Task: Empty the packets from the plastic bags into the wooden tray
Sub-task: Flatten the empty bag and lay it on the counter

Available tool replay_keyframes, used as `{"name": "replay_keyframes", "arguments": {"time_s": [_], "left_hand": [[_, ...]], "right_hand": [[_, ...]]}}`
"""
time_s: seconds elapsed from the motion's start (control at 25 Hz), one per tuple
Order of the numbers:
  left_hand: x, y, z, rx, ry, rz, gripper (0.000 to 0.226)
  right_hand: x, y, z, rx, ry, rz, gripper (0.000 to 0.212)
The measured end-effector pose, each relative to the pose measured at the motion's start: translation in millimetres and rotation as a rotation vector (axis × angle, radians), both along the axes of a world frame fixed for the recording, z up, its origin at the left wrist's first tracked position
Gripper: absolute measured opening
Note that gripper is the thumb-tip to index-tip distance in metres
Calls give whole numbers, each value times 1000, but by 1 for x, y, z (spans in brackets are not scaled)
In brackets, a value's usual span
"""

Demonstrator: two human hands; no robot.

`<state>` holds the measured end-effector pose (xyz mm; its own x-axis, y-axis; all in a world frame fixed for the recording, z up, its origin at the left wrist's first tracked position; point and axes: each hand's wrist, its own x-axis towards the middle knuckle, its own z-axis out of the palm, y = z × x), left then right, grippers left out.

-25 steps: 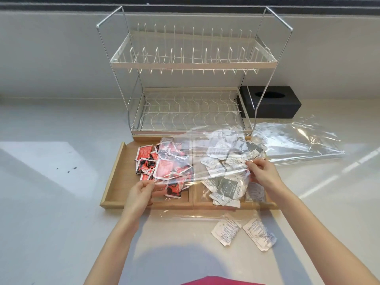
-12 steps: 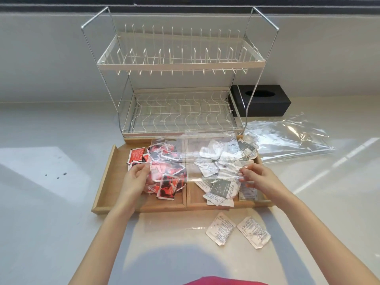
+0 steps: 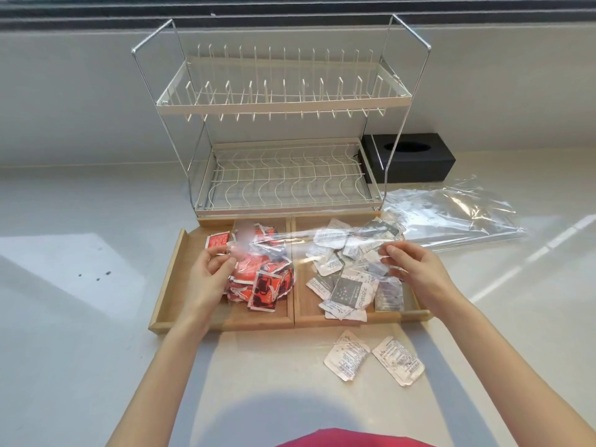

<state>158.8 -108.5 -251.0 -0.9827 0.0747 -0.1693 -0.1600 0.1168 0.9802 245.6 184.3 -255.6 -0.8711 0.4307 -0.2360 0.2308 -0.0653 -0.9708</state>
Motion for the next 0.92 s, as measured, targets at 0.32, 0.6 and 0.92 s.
{"name": "replay_keyframes", "arguments": {"time_s": [0.32,0.6,0.92], "left_hand": [[1,-6,38,-189,345,-89,32],[13,17,73,-257,504,-122,22],[27,95,111,-235,641,-135,21]], "right_hand": [[9,5,36,181,257,-47,13],[21,36,78,340,441,-3,20],[44,114,111,364,518,-84,23]]}}
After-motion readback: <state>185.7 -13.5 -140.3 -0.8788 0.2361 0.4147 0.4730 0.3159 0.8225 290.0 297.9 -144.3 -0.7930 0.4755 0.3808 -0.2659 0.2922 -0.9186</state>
